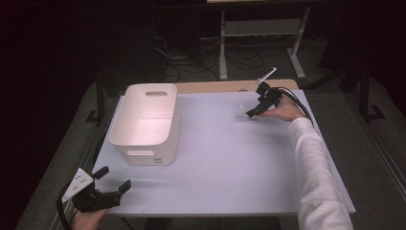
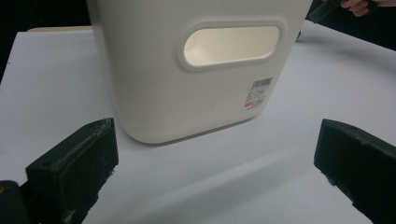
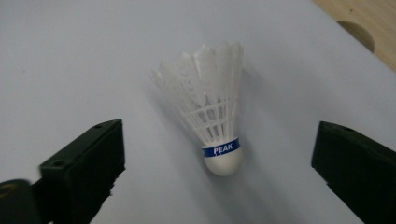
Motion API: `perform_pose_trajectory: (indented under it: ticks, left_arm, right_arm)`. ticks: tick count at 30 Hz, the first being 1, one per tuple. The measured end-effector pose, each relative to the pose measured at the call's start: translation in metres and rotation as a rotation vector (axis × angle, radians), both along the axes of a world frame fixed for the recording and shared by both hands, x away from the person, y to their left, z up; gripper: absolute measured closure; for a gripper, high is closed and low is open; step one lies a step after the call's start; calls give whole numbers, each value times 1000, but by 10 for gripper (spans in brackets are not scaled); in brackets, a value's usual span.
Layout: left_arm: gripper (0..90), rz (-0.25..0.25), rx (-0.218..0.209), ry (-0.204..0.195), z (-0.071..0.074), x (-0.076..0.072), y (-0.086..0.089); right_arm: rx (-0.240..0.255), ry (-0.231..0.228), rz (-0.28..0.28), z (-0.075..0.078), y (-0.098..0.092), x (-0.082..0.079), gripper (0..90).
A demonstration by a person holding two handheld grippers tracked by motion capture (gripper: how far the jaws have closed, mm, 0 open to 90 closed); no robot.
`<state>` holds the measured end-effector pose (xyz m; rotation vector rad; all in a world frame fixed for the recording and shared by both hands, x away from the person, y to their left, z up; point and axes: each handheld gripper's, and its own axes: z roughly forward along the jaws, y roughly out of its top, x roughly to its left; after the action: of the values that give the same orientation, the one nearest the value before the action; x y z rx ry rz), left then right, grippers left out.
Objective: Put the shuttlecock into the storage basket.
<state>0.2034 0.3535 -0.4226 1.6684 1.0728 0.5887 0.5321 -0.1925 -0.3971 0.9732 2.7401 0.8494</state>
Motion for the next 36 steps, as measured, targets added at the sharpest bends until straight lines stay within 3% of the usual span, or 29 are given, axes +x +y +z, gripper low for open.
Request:
perform_pose_trajectory:
  ticks: [9, 14, 21, 26, 36]
  left_arm:
    - [0, 17, 11, 6, 0, -2, 1]
    - [0, 26, 11, 2, 0, -2, 2]
    - [0, 26, 13, 3, 1, -4, 2]
    - [0, 25, 11, 3, 1, -4, 3]
    - [0, 21, 2, -3, 0, -4, 2]
  right_arm:
    - [-8, -1, 38, -7, -3, 2, 141]
    - [-1, 5, 60, -9, -7, 3, 269]
    - [0, 7, 72, -17, -9, 10, 332]
    - [10, 41, 62, -24, -12, 14, 388]
    - [-20, 64, 117, -35, -8, 16, 616]
